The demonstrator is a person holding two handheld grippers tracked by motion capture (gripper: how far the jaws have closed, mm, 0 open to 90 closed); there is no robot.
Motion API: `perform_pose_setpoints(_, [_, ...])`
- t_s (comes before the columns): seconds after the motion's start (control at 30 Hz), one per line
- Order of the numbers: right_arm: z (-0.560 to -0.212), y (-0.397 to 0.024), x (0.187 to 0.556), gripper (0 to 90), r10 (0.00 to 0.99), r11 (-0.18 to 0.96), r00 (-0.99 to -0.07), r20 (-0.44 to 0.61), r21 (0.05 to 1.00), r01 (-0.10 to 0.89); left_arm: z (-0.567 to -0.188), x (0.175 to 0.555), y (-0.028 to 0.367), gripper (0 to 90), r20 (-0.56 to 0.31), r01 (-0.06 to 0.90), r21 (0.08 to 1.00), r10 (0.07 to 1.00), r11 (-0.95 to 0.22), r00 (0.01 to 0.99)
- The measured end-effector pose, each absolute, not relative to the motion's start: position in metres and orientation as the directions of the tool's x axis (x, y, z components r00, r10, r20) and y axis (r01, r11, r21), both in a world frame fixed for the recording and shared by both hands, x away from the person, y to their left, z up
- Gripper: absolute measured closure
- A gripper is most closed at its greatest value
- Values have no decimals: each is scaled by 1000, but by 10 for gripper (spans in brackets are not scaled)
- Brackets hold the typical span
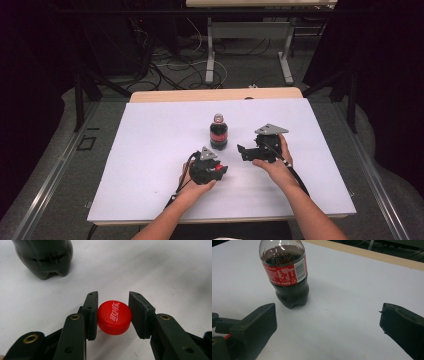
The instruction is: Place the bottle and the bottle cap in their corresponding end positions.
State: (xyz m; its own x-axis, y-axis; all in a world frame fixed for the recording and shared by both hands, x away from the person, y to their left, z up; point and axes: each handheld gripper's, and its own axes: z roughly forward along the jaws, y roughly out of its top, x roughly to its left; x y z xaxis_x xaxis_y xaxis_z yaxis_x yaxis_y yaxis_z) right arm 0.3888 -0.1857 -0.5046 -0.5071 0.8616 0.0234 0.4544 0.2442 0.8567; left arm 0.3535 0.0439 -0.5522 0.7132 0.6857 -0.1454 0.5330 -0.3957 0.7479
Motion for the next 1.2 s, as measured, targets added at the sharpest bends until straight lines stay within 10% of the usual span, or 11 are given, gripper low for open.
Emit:
perform_pose_setpoints(0.43, [-508, -199, 388, 0, 874, 189, -480, 74, 859, 476, -565, 354, 39, 601, -131, 534, 742, 692, -407, 710])
perform_pose_setpoints(1.2, [-519, -208, 387, 0, 877, 192, -475, 78, 848, 494, -531, 373, 120, 267, -174, 560, 785, 772, -266, 611])
